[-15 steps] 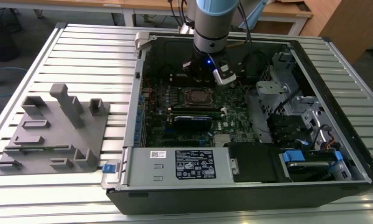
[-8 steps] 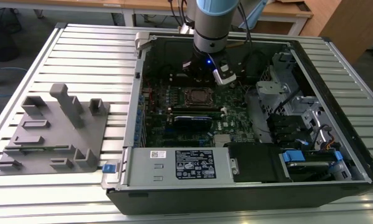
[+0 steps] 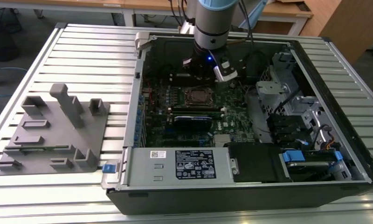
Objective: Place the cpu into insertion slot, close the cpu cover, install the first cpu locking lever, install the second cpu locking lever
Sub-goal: 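Install the first cpu locking lever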
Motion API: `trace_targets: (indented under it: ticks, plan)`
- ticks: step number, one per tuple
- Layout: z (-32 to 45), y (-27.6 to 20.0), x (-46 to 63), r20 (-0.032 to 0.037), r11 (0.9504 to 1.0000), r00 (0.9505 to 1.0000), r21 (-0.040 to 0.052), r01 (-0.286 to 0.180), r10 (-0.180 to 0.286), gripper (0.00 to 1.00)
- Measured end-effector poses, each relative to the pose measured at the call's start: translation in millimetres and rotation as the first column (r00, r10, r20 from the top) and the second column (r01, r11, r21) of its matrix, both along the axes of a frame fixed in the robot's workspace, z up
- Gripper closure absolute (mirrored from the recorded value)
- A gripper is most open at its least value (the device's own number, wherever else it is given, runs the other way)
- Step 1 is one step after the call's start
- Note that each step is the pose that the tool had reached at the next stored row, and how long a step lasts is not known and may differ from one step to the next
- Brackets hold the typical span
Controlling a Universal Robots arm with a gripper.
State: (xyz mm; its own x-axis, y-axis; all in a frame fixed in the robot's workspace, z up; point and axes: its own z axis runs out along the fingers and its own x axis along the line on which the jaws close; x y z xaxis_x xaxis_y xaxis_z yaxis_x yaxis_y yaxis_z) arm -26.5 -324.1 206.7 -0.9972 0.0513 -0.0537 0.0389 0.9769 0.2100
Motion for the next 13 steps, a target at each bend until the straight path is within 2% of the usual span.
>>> trace_targets:
  ticks: [3,10,13]
  plan:
    - [0.1,0.0,0.0,0.0003,1.0,1.0,0.0003,0.0,0.0,0.89]
    - [-4.1,0.0,-0.2,0.0084,1.0,1.0,0.0,0.002,-0.002,0.89]
    - [-5.0,0.0,-0.8,0.0091,1.0,0.9999,-0.0002,0.009,-0.009,0.89]
